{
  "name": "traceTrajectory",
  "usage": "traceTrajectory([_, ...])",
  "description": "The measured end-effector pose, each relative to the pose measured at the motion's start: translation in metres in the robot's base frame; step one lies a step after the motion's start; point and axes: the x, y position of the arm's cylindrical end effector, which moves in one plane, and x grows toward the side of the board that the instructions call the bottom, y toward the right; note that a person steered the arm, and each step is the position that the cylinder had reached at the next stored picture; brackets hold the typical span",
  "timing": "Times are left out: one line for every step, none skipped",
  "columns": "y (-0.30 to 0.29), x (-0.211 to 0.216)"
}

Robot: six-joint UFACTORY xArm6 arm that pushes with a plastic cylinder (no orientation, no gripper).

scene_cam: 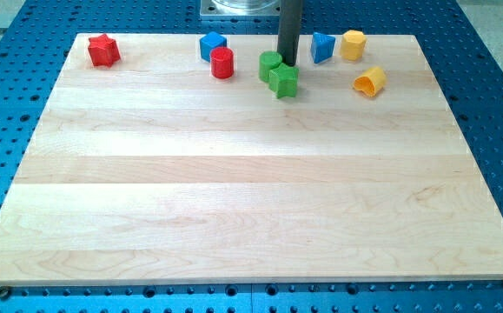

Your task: Make a group of blocks with blue blocks green blocks and green circle

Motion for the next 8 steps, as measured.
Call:
traceTrajectory([-0.025, -0.050])
traceTrajectory([-0.089, -0.054])
traceTrajectory([-0.121, -0.066])
traceTrajectory([-0.119, -0.028])
traceTrajectory([-0.097, -0.002])
traceTrajectory([-0.114, -0.036])
traceTrajectory([-0.150, -0.028])
traceTrajectory([-0.133, 0.019])
